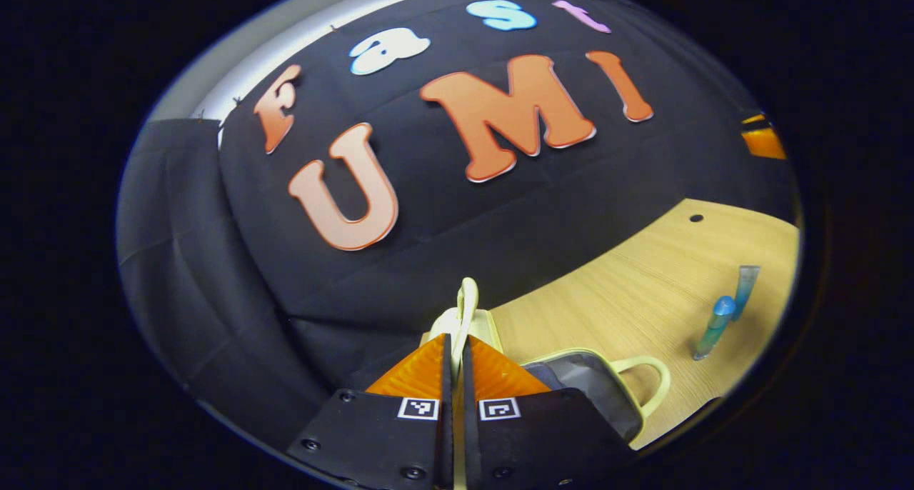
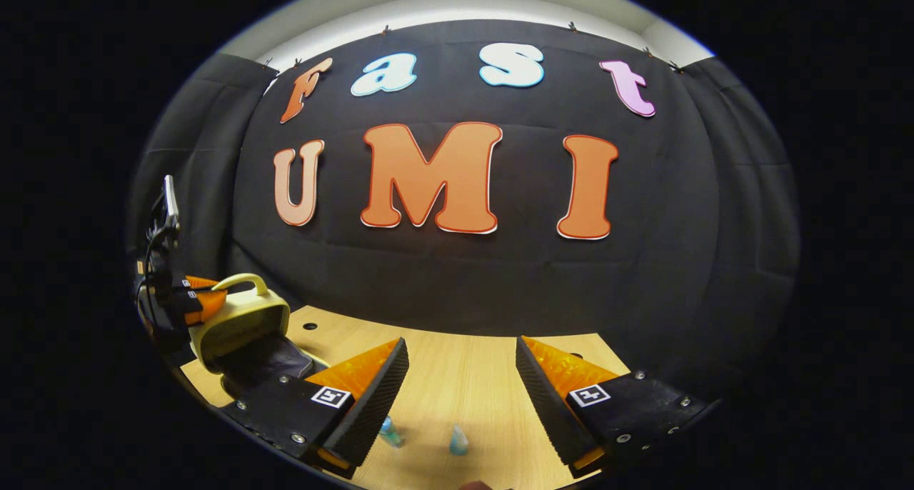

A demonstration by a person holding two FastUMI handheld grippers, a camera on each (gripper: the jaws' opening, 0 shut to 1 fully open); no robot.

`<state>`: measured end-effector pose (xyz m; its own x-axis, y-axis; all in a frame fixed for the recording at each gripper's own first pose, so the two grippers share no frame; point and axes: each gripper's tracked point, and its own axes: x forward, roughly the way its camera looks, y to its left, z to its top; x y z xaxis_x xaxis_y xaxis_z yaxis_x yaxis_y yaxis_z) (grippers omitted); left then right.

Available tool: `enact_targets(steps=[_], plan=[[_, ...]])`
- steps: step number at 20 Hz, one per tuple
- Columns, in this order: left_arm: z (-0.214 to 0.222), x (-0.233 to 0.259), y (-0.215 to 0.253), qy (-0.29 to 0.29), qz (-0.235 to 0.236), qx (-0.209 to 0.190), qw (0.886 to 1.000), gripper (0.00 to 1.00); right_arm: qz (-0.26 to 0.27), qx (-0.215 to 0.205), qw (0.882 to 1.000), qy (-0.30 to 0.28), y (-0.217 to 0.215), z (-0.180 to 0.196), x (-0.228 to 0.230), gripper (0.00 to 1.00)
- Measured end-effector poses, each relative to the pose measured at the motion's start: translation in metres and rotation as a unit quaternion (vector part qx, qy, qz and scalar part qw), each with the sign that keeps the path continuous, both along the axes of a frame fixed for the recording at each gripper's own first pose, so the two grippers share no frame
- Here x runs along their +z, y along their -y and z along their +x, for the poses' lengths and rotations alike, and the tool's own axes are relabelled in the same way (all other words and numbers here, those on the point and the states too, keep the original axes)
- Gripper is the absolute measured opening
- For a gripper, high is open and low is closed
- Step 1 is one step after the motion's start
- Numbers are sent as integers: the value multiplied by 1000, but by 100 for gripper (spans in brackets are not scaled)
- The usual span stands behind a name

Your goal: First open the suitcase, pack the skin care products into it, and then close the suitcase.

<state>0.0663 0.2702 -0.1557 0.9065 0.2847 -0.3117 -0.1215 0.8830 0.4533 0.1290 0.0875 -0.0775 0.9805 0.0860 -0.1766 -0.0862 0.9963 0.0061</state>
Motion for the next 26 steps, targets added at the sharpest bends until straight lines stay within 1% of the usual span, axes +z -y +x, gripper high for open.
enact_targets(steps=[2,6,10,13,16,19,23,25,26], plan=[[-2,13,-31,9,7,20,1000,6,-2,4,1000,0,-9,2,1,95],[-15,14,-91,23,-32,59,997,6,-7,3,1000,-6,-27,0,0,95],[-19,8,-147,25,-54,93,994,6,-7,-3,1000,-9,-49,-1,2,95],[-26,-10,-190,14,-64,114,991,6,-19,-12,1000,-7,-64,-3,3,95],[-35,-34,-228,5,-86,139,986,6,-19,-28,999,-12,-74,-7,1,95],[-49,-63,-266,-17,-89,168,982,7,-20,-47,998,-21,-79,-14,-4,95],[-60,-90,-293,-36,-101,188,976,7,-23,-58,998,-24,-87,-22,-4,95],[-67,-105,-299,-44,-112,198,973,7,-25,-62,997,-27,-87,-24,-5,95],[-71,-110,-302,-48,-113,210,970,6,-25,-65,997,-27,-87,-25,-5,95]])
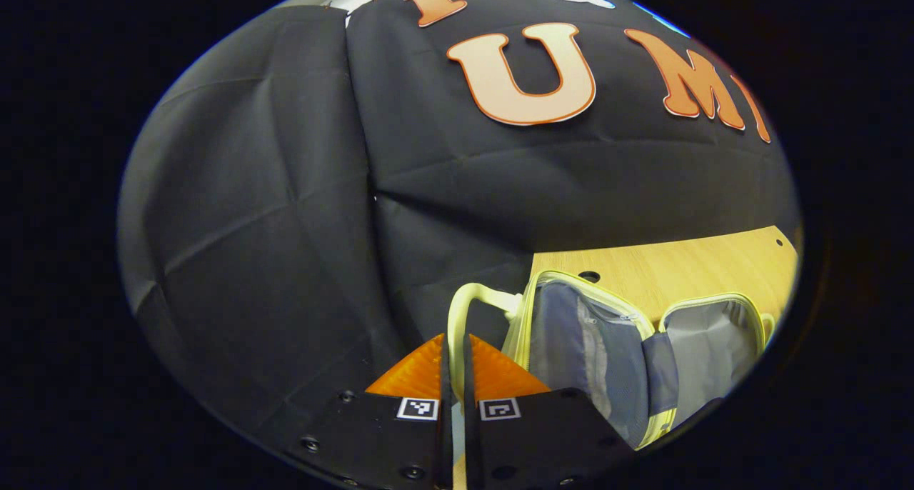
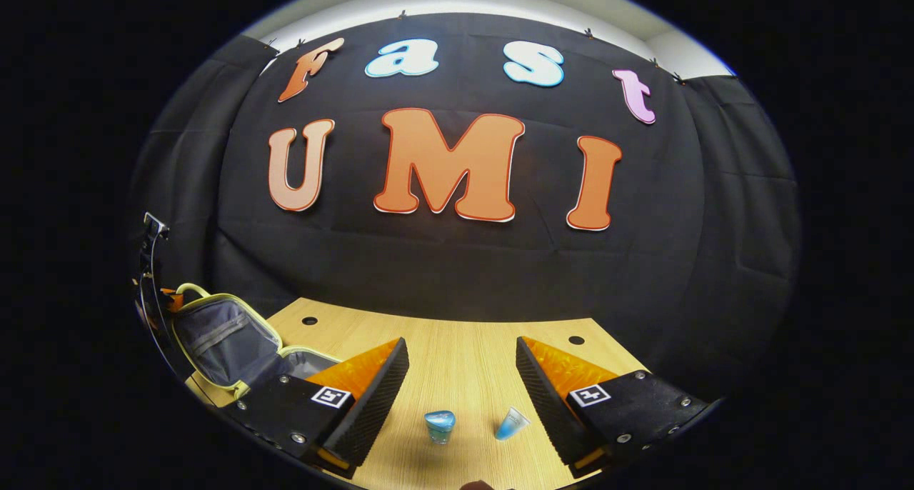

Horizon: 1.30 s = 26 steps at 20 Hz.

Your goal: First open the suitcase, pack the skin care products into it, and then close the suitcase.

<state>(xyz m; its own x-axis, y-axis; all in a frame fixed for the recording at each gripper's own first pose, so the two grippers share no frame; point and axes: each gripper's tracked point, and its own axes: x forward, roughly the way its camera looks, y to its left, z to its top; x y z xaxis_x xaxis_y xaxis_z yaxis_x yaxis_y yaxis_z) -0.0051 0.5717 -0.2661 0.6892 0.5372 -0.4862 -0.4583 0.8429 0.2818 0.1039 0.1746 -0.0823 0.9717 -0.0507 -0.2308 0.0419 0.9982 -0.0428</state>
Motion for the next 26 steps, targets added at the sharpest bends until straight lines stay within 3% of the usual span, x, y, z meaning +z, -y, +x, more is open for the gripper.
enact_targets(steps=[2,3,6,9,12,15,26], plan=[[-9,1,-13,-6,29,17,999,14,0,2,1000,1,-1,-1,1,95],[-8,0,-8,-1,26,13,1000,15,-1,3,1000,1,-1,-2,1,95],[1,13,18,18,29,-13,999,31,-3,2,1000,5,3,-2,2,95],[16,29,58,43,27,-57,997,72,-4,0,1000,9,10,-2,2,95],[26,33,97,58,12,-80,995,77,-16,1,1000,17,21,-1,6,95],[37,57,144,93,8,-103,990,100,-22,9,999,31,35,0,13,95],[72,125,337,160,-16,-173,972,98,-33,35,998,43,85,10,7,95]])
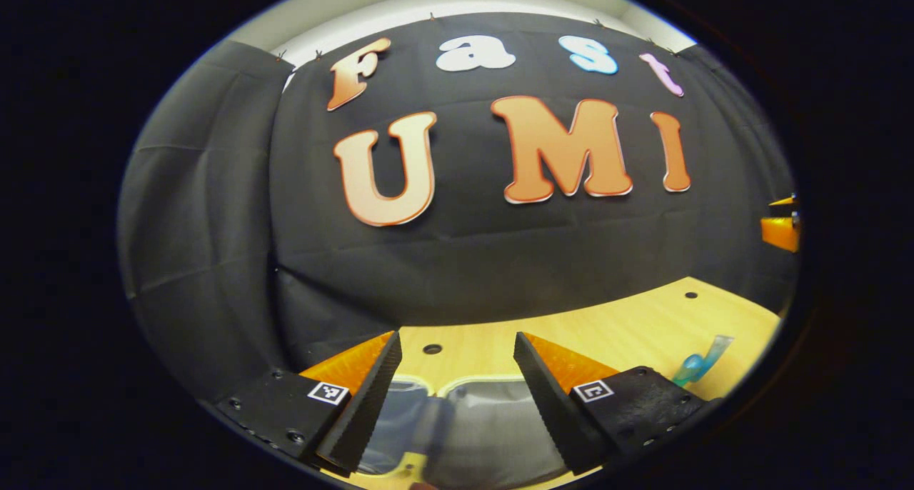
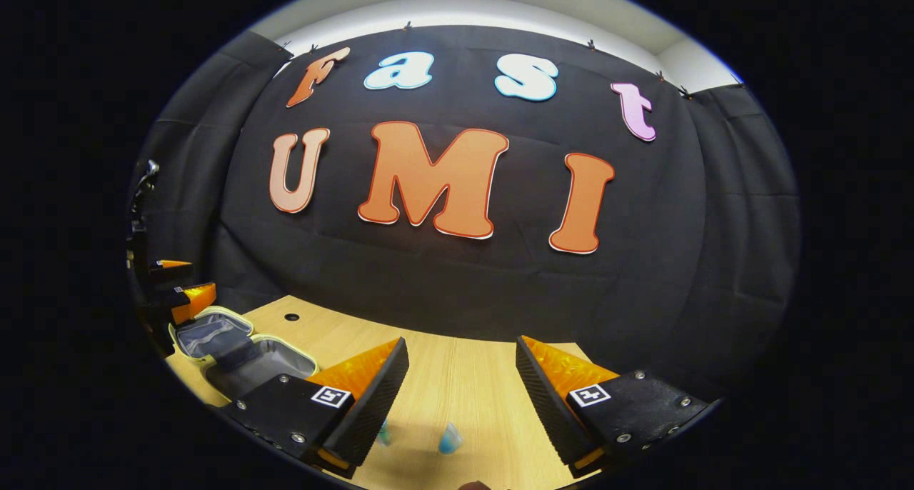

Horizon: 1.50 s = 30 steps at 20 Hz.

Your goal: First open the suitcase, pack the skin care products into it, and then close the suitcase.

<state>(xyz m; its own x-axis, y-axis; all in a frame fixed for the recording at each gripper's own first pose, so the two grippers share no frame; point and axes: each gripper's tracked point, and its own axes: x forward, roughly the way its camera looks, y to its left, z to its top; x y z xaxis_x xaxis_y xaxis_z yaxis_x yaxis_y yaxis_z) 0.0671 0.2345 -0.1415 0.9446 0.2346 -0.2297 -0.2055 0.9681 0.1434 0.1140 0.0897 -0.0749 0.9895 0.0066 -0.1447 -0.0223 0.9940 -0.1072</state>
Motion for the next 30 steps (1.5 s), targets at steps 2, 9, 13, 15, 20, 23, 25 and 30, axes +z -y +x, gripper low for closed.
enact_targets(steps=[2,9,13,15,20,23,25,30], plan=[[4,9,34,12,-1,-18,1000,98,4,10,1000,-5,4,-2,-10,95],[4,-3,129,4,5,-73,997,100,0,46,998,-36,21,-9,-47,96],[-3,-30,172,-16,-10,-90,996,100,6,71,996,-59,27,-9,-73,96],[-7,-47,191,-20,-17,-96,995,98,3,85,995,-59,28,-5,-85,96],[-14,-107,246,-44,-40,-122,991,98,9,108,992,-61,31,-1,-119,96],[-15,-149,273,-73,-60,-138,986,98,2,113,991,-72,34,-3,-145,96],[-8,-179,286,-95,-60,-151,982,97,-2,116,990,-76,37,-3,-159,96],[11,-240,306,-131,-75,-176,973,76,0,112,990,-87,48,0,-187,96]])
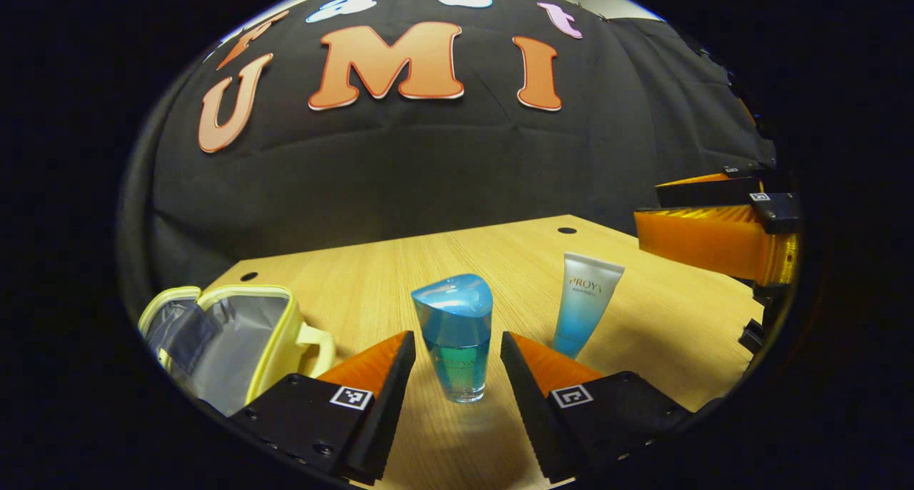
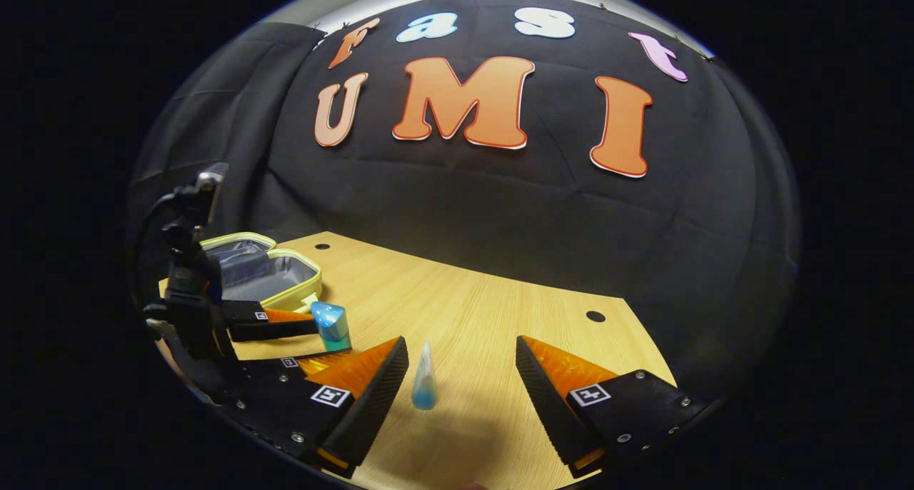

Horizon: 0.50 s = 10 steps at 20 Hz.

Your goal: First open the suitcase, pack the skin care products into it, and then close the suitcase.

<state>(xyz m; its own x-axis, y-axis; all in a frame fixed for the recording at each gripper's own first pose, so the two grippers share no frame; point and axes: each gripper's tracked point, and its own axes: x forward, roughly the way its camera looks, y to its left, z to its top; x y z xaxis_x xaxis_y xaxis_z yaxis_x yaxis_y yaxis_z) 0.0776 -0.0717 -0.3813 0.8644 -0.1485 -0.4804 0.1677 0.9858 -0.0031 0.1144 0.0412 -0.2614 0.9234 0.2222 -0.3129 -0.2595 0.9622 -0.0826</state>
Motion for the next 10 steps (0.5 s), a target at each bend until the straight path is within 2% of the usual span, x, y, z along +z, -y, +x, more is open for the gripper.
enact_targets(steps=[4,5,6,10], plan=[[5,-11,4,-10,-7,-19,1000,76,1,-5,1000,-10,1,6,-19,96],[7,-13,3,-5,-3,-13,1000,72,4,-4,1000,-12,1,6,-25,96],[-1,-5,0,-7,-5,-18,1000,55,5,-1,1000,-16,-2,7,-29,96],[8,-11,4,-3,-10,-28,1000,50,0,15,1000,-28,-16,5,-49,96]])
